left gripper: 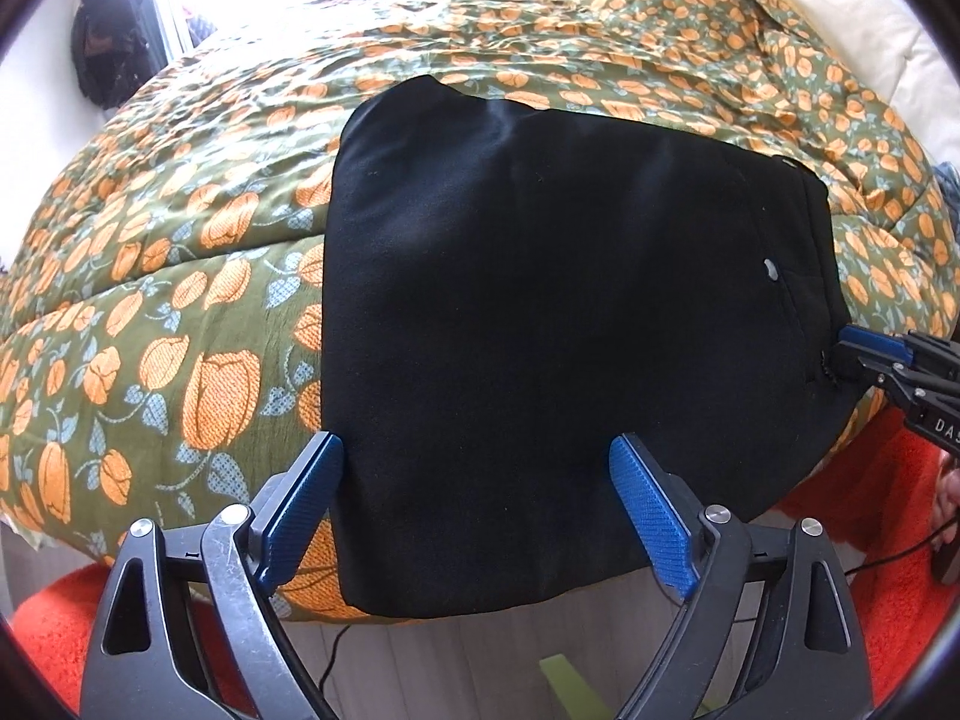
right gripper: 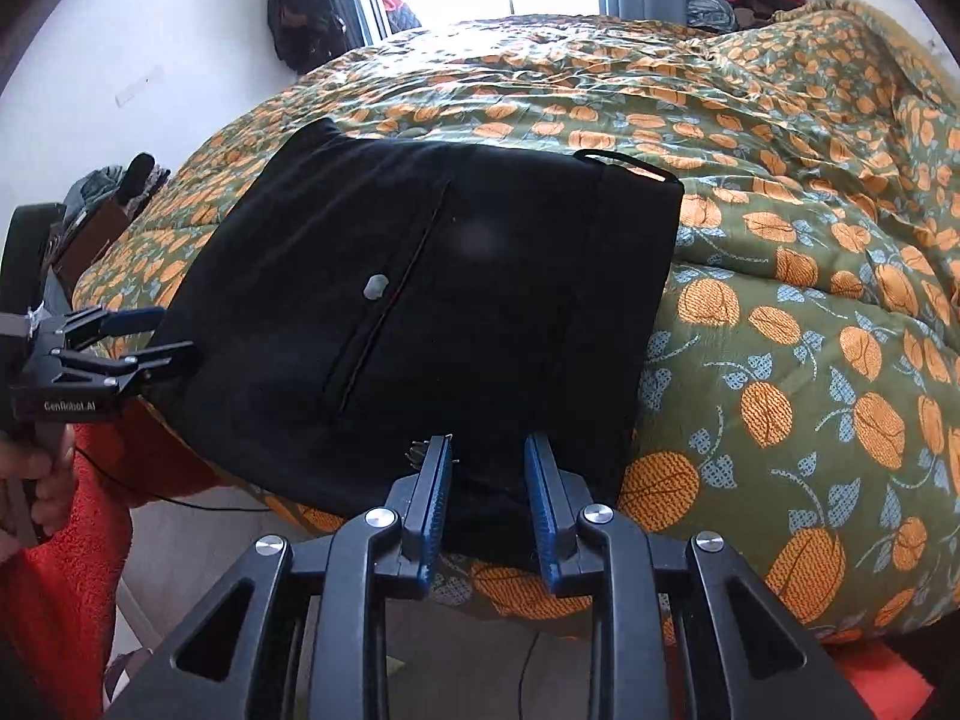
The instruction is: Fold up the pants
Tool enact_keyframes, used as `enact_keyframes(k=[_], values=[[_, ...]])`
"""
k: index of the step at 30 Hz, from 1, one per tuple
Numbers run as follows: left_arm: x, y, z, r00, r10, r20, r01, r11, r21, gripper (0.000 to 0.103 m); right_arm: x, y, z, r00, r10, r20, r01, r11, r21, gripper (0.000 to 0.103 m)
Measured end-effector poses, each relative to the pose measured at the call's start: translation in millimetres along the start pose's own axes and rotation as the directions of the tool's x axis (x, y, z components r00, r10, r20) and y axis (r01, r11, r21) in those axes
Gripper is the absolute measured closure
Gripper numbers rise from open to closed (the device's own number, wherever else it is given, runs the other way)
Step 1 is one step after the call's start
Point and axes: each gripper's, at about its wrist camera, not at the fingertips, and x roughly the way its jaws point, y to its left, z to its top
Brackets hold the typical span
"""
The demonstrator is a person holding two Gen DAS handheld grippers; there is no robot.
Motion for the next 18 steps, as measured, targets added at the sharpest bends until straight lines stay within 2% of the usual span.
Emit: enact_keyframes(k=[5,10,18], values=[[3,2,0,1.0,-0.002,-0.006,0.002,1.0,-0.007,0.01,1,-4,-4,1.0,0.012,0.014,-0.013,1.0,0.005,0.077],[5,3,-2,1.0,-0.005,-0.005,0.005,1.0,-0.003,0.009,2,1,-5,1.0,-0.011,0.017,0.012,1.0,-0.016,0.077],[13,14,-6,0.999,-0.042,-0.023,0.041,0.998,-0.046,0.003,3,2,-5,1.0,-0.023,0.02,0.024,0.999,-0.026,0.077]])
